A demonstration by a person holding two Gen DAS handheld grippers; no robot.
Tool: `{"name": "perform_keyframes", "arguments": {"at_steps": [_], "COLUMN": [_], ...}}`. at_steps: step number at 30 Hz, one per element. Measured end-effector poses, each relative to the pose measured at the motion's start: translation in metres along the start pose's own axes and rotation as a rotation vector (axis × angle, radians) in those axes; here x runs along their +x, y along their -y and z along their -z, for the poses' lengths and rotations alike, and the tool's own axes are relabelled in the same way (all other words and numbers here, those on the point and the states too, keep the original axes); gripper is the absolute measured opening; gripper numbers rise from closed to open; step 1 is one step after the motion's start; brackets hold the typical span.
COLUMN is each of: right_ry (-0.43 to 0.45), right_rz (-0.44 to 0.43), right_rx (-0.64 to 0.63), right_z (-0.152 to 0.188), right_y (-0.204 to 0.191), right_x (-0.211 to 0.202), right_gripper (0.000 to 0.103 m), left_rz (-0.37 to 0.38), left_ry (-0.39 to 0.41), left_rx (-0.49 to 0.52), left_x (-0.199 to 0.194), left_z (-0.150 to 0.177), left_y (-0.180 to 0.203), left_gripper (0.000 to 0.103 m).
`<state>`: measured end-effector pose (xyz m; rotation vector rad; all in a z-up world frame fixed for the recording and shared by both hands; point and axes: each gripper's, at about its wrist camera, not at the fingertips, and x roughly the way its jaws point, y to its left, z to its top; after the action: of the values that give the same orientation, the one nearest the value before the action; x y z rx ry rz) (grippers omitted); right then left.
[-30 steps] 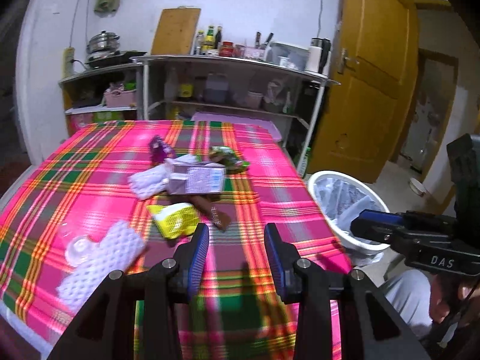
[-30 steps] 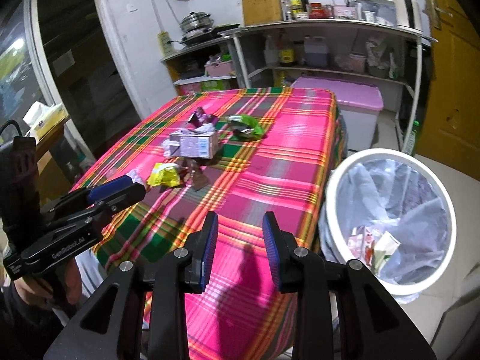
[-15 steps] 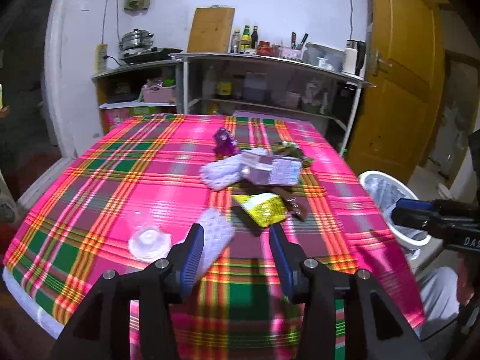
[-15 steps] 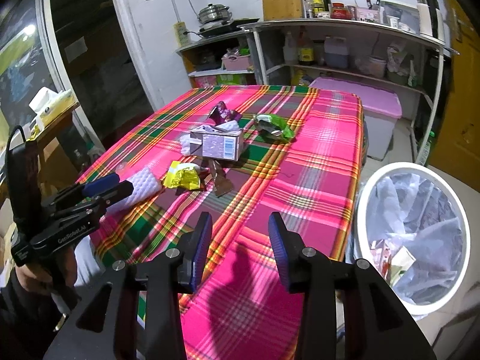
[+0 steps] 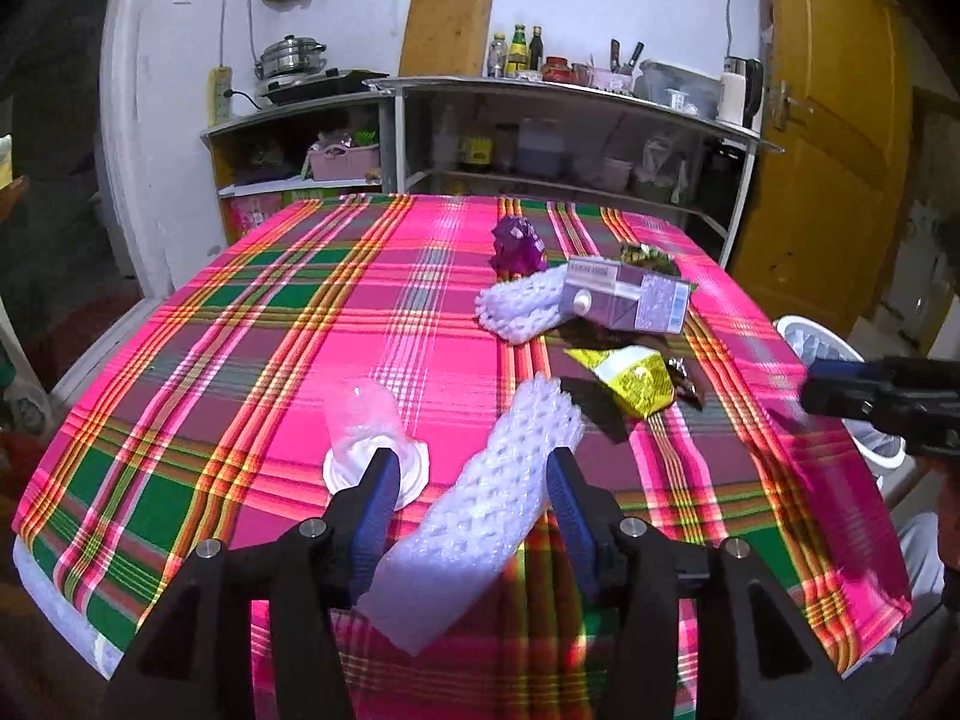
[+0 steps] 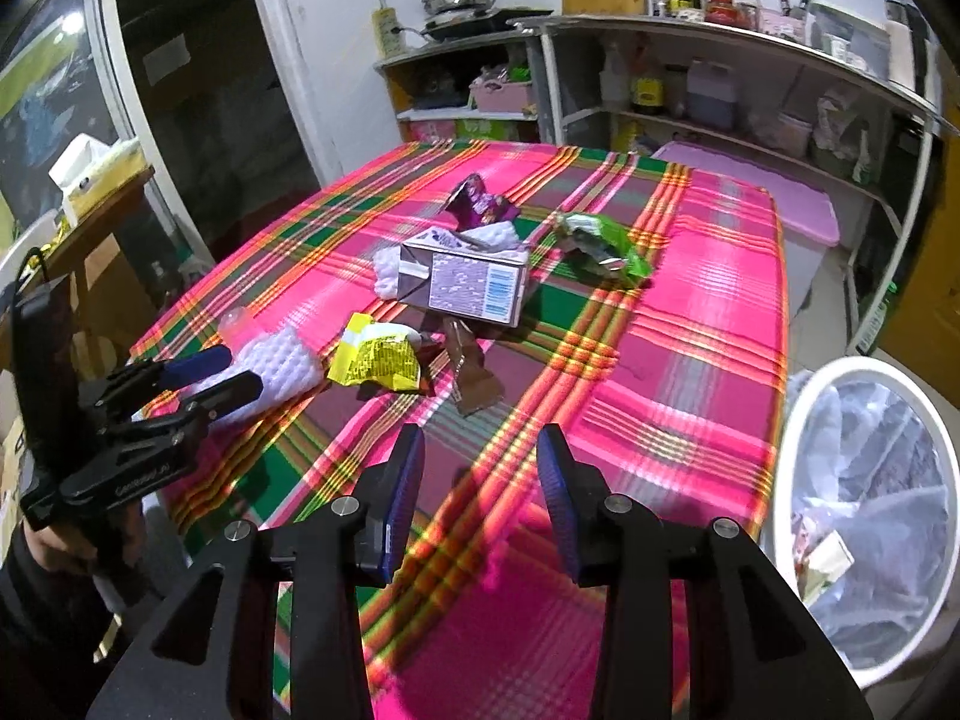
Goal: Collect trash
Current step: 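Move both grippers back over the table toward the remaining trash, then grasp the white foam net sleeve with the left gripper while the right grasps a brown wrapper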
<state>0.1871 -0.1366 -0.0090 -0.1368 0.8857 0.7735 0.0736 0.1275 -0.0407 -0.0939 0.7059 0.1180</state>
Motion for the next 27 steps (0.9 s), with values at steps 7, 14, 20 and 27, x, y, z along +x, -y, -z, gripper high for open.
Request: {"name": "perform_keyframes", "arguments": {"at_steps": [7, 14, 20, 27], "right_ry": [-0.058, -0.085, -0.105, -0.086], "right_rz": [-0.003, 0.01, 0.012, 0.006], "right_rx": [-0.035, -0.073, -0.085, -0.064], "right_z": [-0.014, -0.026, -0.028, -0.022], "right_y": [-0.004, -0.01, -0.011, -0.009], "right_x": [0.039, 0.063, 0.073, 0.06], "right_gripper": [0.04, 0.04, 0.026, 0.025], "left_rz": [0.029, 0.02, 0.041, 0.05], "left_ry": [-0.025, -0.049, -0.038, -0.025], "left_rx": [0.032, 0.032, 0.011, -0.014], "left_x": [0.007, 0.013, 0.01, 0.002], "left_z": [0.008, 0.016, 0.017, 0.018], "left_y": [0.002, -0.001, -0.001, 0.002], "left_gripper": [0.051, 0.051, 0.034, 0.029]}}
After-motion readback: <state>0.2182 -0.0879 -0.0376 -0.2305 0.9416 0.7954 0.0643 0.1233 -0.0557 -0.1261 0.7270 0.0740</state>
